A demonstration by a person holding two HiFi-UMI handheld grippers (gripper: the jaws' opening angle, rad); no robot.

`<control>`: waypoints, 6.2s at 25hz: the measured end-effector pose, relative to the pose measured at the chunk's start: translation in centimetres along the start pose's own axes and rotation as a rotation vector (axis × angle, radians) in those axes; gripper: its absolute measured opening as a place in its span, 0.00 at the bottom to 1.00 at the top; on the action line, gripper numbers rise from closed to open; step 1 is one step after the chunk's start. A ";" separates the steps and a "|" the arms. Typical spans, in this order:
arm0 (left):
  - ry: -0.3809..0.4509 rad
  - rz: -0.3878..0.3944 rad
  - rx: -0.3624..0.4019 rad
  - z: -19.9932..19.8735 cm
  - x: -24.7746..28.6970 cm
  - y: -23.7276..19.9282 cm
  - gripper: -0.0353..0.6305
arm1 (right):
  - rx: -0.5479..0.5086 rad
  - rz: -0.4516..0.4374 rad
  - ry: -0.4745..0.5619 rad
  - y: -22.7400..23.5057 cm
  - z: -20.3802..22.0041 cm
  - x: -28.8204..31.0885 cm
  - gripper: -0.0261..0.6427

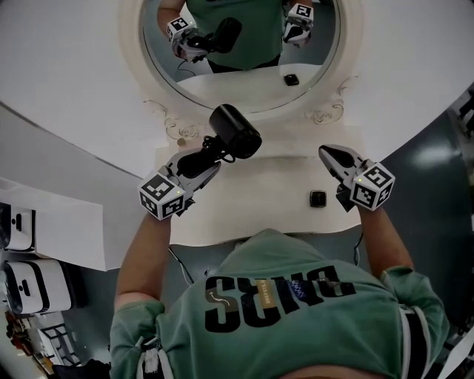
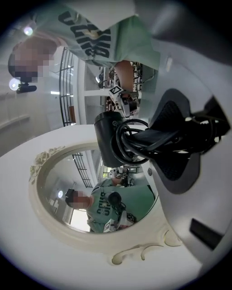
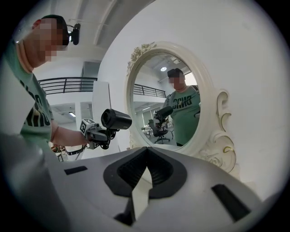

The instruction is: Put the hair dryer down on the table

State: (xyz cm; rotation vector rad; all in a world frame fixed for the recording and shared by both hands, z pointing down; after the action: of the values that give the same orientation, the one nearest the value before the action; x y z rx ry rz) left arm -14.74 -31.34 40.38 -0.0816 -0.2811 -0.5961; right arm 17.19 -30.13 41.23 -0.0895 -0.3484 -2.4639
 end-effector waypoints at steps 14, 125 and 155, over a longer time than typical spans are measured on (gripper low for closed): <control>-0.258 0.151 0.197 6.1 12.9 -0.7 0.32 | 0.055 0.039 -0.014 5.2 3.9 0.1 0.03; 0.345 -0.115 -0.411 -0.3 -5.6 4.8 0.07 | -0.067 -0.021 -0.056 -5.2 -2.1 2.4 0.03; 0.329 -0.088 -0.417 -0.1 -5.2 5.3 0.07 | -0.104 -0.012 -0.083 -5.5 -1.5 2.4 0.03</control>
State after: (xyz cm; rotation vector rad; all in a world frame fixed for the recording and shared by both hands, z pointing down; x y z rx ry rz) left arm -15.84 -24.19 38.82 -0.3701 0.1627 -0.7375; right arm 11.94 -27.81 38.87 -0.2351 -0.2563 -2.4948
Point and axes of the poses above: the fingertips, and each gripper's own axes: x forward along the fingers, y to its right, z out of its underside, the point moved 4 cm from there along -x, backward along the fingers, and after that the axes turned 7 degrees about -z, right-handed, at the moved point
